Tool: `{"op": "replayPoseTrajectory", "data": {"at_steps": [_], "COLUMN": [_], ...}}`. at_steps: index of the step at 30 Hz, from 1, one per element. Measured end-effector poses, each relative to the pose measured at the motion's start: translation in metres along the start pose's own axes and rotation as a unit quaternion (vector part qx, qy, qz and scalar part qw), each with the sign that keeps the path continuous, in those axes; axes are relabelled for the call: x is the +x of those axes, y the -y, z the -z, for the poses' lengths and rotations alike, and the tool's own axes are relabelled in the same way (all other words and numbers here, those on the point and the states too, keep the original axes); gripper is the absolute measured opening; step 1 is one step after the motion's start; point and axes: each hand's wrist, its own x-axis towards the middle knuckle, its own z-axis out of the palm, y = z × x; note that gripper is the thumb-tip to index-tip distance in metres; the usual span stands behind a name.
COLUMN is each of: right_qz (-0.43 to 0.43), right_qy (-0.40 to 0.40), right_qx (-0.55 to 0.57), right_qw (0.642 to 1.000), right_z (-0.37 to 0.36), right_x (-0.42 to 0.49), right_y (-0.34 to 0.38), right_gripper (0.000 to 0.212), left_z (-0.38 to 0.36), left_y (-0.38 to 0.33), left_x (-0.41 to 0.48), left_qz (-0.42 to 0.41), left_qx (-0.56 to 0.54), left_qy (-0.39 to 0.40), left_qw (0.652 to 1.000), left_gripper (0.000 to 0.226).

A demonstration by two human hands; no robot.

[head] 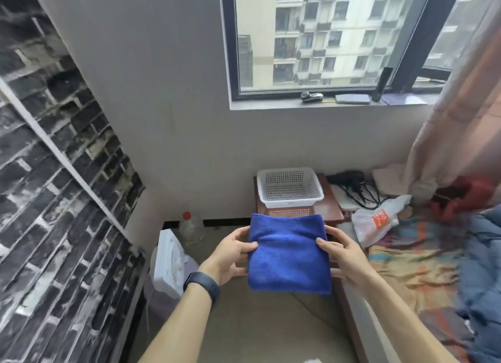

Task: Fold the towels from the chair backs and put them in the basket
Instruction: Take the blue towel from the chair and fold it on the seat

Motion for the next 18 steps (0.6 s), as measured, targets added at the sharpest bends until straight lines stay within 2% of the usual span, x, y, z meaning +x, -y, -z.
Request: {"op": "replayPoseTrajectory", "data": {"at_steps": [8,18], "right_qz": [-0.120,-0.216], "right_qy": [-0.018,-0.015], "right_qx": [-0.008,-0.031], "right_qw": [0.993,0.976], "right_z": [0.014,0.058], "right_x": [0.141,0.359], "right_y": [-0.030,0.007], "right_gripper": [0.034,0.025], "left_z": [0.009,-0.024], "left_y": [-0.008,-0.075], "left_x": [0.146,0.345], "left_qz": [0.105,0.198], "left_qx": [0.036,-0.016], "left_qy": [-0.030,-0.108], "left_qw": [0.993,0.974], "left_gripper": [0.028,0.031]}}
